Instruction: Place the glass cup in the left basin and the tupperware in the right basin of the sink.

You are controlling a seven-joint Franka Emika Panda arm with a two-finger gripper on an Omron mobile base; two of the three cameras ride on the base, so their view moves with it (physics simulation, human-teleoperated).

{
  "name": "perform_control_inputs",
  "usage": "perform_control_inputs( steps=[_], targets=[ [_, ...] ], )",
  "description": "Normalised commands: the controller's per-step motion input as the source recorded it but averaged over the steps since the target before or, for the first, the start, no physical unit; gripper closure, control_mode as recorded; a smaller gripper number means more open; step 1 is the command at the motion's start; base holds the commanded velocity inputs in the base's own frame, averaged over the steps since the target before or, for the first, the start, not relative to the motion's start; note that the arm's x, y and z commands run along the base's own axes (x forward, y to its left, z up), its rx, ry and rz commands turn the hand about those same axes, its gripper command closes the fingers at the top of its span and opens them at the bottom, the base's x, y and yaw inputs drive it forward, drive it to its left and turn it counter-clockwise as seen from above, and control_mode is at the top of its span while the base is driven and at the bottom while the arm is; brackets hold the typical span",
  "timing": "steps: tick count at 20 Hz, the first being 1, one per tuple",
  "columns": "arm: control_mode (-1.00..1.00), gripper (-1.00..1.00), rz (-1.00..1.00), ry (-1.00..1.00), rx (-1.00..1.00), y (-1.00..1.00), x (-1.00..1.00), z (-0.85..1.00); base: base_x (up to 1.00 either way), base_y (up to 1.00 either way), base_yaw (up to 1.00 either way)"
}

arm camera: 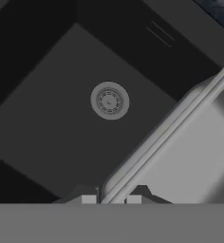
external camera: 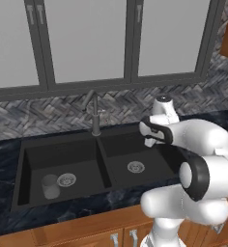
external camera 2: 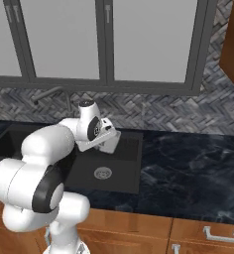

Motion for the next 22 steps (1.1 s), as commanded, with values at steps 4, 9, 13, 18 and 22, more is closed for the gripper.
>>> perform_control_inputs(
  steps=[4,9,13,18,22],
  targets=[
    [-1.0,1.0,0.1,0.0,0.0,0.22,0.35,-0.26,0.0,0.0,0.0],
    [-1.0,1.0,0.08,0.0,0.0,0.03,0.32,-0.42,0.0,0.0,0.0],
    [-1.0,1.0,0.07,0.0,0.0,0.0,0.4,-0.48,0.0,0.0,0.0],
    [-1.0,1.0,0.06,0.0,0.0,0.0,0.31,-0.5,0.0,0.0,0.0],
    [-1.0,1.0,0.05,0.0,0.0,0.0,0.24,-0.47,0.0,0.0,0.0]
  ],
)
